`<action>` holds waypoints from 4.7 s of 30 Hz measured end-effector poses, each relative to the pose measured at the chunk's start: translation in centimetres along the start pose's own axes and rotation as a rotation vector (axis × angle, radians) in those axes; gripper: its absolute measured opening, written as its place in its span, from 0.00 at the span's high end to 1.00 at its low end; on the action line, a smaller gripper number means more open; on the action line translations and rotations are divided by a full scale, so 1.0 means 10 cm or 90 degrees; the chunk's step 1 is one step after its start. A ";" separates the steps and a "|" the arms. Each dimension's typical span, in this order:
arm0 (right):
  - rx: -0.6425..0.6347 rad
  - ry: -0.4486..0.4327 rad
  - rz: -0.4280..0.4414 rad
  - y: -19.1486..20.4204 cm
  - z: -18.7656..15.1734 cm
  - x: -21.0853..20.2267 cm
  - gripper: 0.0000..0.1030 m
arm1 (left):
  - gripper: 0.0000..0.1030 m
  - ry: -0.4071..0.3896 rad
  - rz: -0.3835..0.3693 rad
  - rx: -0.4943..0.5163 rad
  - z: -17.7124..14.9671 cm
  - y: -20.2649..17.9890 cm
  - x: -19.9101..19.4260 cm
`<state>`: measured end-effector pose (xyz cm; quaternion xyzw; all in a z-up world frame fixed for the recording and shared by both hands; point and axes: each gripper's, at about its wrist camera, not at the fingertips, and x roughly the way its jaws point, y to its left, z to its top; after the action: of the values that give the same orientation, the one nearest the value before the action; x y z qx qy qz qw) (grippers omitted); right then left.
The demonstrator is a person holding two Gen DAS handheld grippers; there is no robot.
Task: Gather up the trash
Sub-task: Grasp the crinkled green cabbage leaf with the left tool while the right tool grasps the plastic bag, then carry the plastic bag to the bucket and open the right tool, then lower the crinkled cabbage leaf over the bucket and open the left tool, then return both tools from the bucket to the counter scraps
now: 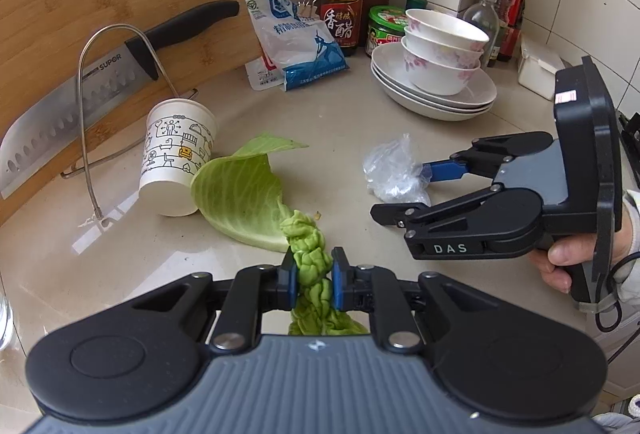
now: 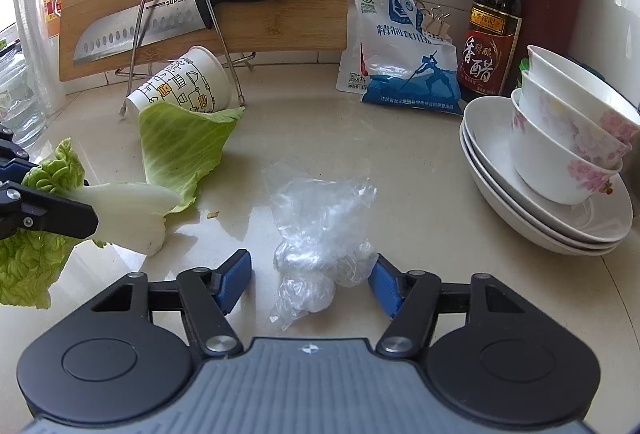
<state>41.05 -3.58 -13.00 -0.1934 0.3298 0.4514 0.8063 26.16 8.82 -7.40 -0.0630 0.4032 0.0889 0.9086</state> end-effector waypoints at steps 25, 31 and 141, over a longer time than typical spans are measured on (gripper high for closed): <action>-0.003 0.001 0.000 0.08 -0.13 -0.62 0.64 | 0.90 0.023 -0.043 0.094 0.07 -0.08 -0.20; 0.006 0.002 0.010 0.11 -0.24 -0.94 0.64 | 0.90 0.027 -0.073 0.141 0.06 -0.25 -0.43; 0.392 0.120 -0.409 -0.14 -3.50 -3.38 0.00 | 0.14 0.092 -0.354 0.499 -1.31 -4.26 0.52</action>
<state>17.03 -45.92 -13.90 -0.0772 0.4438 0.0399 0.8919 29.22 -34.65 -18.17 0.1724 0.4362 -0.3200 0.8232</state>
